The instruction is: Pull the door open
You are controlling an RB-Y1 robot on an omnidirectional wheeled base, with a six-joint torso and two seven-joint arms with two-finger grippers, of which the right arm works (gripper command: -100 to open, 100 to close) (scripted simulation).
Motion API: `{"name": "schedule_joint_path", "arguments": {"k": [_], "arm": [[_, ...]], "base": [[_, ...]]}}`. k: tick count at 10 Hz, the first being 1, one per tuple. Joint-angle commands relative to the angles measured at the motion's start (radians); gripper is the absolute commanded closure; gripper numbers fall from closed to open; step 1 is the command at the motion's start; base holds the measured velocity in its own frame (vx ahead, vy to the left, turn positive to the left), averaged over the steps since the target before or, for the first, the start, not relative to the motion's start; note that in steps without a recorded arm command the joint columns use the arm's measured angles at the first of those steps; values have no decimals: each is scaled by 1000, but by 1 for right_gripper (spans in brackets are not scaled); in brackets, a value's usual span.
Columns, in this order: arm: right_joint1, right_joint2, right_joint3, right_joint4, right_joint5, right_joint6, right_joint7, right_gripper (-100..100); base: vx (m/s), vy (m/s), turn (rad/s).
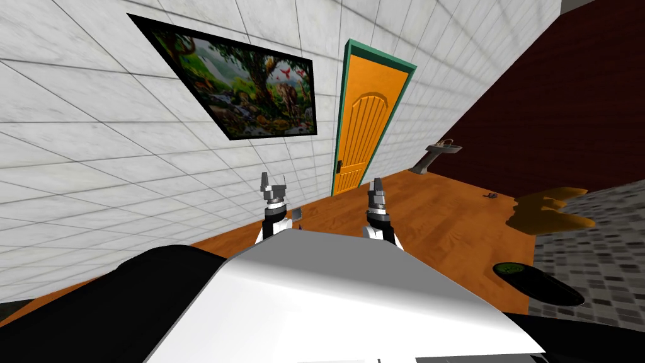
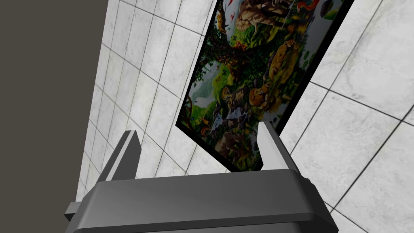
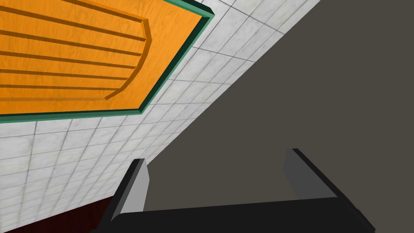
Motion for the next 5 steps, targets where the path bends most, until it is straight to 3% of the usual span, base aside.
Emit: {"name": "schedule_joint_path", "arguments": {"k": [1, 5], "arm": [[-14, -13, 9, 25, -17, 6, 42, -100], [-50, -50, 28, 93, -64, 16, 141, -100]], "base": [[93, -34, 65], [96, -34, 77]]}}
